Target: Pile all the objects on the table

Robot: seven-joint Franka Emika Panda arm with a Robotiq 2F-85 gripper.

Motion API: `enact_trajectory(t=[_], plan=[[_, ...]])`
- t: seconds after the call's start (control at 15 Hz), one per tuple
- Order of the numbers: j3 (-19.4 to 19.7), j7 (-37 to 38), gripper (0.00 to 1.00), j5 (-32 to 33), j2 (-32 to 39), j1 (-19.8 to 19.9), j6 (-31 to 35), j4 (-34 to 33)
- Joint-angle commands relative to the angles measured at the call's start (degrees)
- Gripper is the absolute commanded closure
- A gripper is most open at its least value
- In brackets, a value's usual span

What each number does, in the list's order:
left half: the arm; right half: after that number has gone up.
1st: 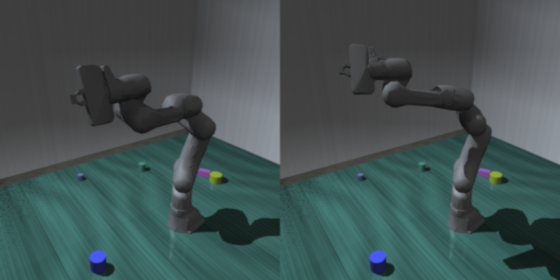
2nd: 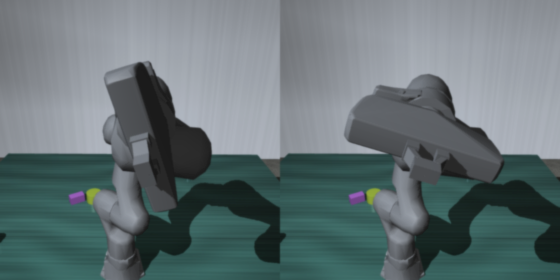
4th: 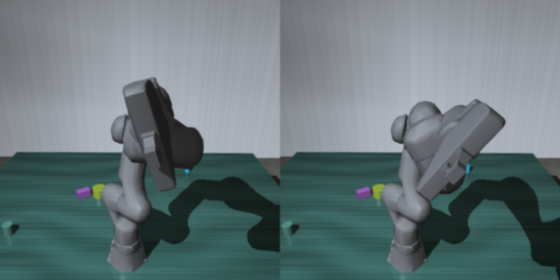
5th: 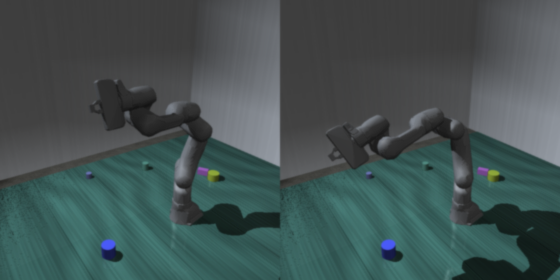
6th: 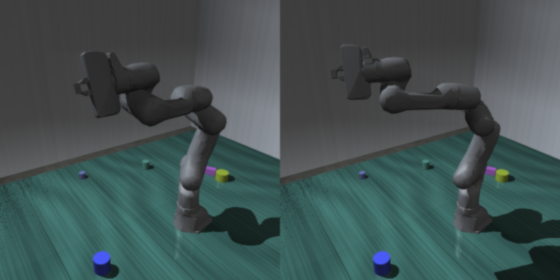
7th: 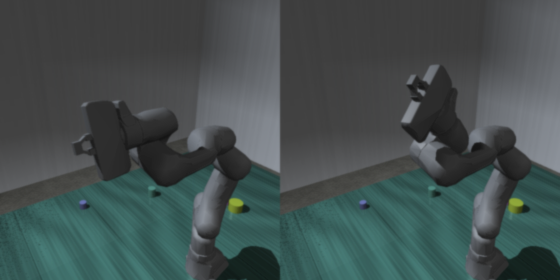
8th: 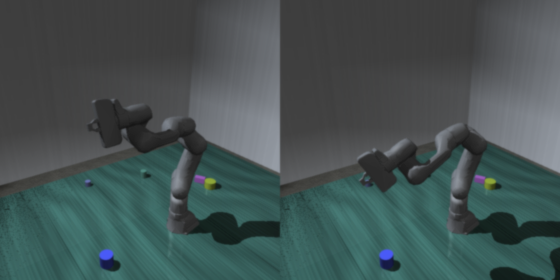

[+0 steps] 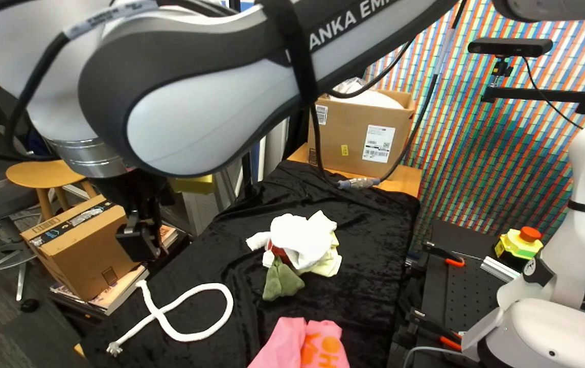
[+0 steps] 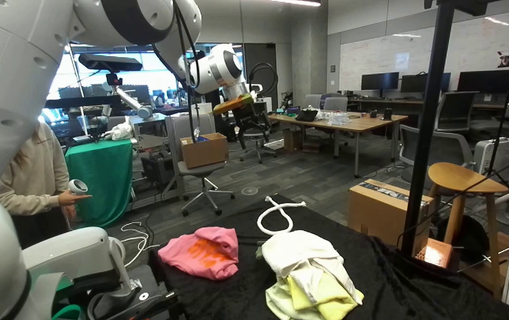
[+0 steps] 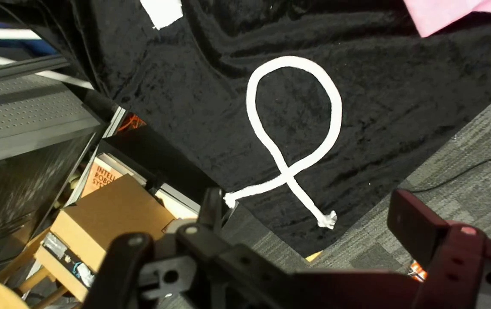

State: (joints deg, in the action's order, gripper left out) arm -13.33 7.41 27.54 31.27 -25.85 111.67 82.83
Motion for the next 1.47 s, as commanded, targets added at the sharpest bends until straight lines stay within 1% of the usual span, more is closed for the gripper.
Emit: enact_trajectory(t=[0.0,0.67,1.13,1.4], plan=[[2.1,0.2,0.0,-1.9,3.6,-1.3,-1.6,-4.3],[4.6,3.1,0.0,-4.7,12.6,-1.6,3.3,-7.7],[6.4,8.2,0.0,-5.8,19.8,-3.8,6.0,-13.2],[5.9,7.6,0.0,-7.9,23.3,-4.5,6.8,-16.8]])
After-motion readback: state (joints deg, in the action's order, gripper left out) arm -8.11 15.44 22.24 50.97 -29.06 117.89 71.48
